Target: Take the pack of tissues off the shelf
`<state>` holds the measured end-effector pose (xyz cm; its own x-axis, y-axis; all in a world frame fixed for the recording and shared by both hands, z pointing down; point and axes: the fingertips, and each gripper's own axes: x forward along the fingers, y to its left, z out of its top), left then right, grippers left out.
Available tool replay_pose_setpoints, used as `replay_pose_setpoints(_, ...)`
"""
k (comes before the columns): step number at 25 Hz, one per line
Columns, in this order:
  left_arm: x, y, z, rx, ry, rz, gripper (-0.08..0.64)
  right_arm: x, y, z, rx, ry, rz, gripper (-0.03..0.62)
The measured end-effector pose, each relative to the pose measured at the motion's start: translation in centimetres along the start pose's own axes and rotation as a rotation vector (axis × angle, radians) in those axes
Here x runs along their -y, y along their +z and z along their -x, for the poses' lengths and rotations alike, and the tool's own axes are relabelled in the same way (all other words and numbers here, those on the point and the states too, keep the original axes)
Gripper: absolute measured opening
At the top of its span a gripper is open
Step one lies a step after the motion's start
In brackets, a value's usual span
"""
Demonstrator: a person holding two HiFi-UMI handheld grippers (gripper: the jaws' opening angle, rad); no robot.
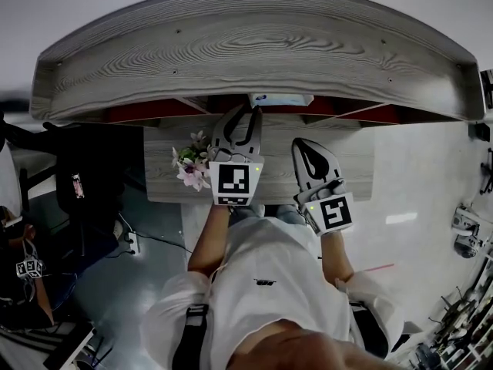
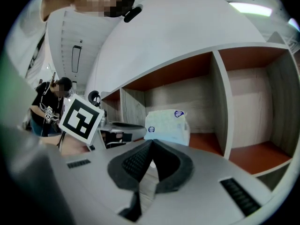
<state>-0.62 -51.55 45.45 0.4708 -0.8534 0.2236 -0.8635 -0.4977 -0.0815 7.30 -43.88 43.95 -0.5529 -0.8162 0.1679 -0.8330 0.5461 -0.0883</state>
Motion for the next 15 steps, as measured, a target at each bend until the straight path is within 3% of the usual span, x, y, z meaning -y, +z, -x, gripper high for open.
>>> replay_pose_setpoints(15,-0.3,-0.86,-0.91,-0.034,0.009,0.006,0.032,0.09,-0.31,-0.28,-0.008,0.004,-0.005,0.024)
